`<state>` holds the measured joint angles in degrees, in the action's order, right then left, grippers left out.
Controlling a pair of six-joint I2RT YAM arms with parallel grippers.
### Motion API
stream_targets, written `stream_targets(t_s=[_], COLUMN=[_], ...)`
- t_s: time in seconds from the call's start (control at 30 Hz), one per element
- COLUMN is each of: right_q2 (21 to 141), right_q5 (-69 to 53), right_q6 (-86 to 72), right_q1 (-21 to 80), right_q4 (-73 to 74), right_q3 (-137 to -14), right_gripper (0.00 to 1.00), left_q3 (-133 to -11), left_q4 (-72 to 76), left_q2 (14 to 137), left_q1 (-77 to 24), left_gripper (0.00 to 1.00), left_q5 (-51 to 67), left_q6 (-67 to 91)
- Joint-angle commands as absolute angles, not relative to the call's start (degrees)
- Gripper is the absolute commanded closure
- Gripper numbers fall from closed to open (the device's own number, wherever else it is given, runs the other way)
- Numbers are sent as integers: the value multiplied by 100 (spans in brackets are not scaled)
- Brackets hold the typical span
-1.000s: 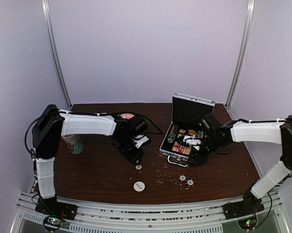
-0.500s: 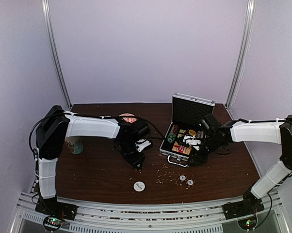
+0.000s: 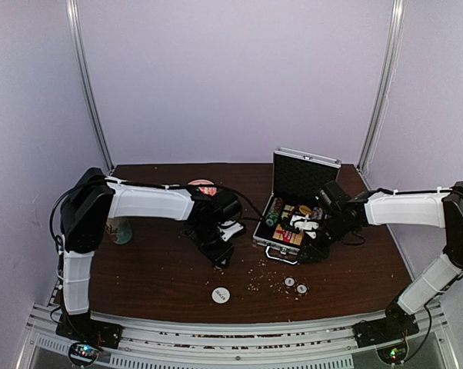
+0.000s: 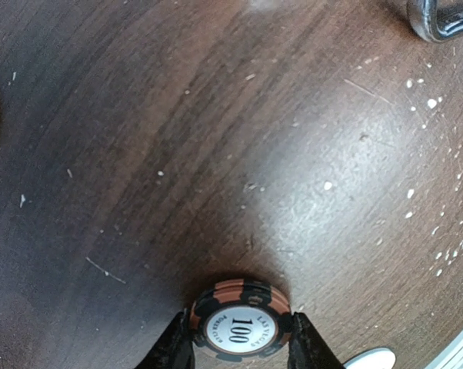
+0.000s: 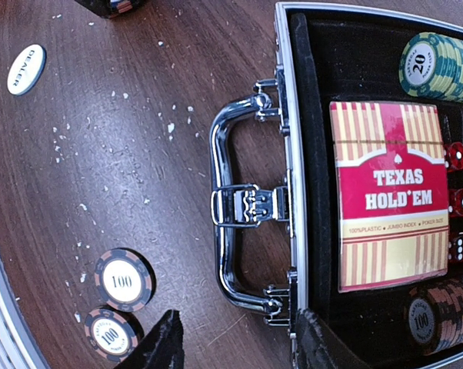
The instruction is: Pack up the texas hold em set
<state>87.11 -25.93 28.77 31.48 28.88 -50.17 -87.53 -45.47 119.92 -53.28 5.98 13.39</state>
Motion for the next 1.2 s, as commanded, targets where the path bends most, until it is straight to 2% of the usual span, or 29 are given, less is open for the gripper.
stream_targets(t_s=[0.0,0.77,0.87,1.17], right_q2=[8756,8799,8798,8728], right_q5=[-2595,-2602,-2593,-2643], right_q6=[2911,2901,2900,2892], right_q1=[3134,3138,3140,3187], right_q4=[2917,2944,2940,3140], right_q3=[-5115,-5148,-5149,-5340], right_gripper=[49,49,49,46], left_q3=[-8843,-8488,-8544,-8814], left_q4=[-4447,-4553,-4514,-4570], left_q2=[12070,11705,11715,11352], left_q1=[-5381,-5396,-5396,-5377], left_gripper=[65,63,60,40], left_q5=[700,458,508,233], left_q6=[1268,1277,1293,1336])
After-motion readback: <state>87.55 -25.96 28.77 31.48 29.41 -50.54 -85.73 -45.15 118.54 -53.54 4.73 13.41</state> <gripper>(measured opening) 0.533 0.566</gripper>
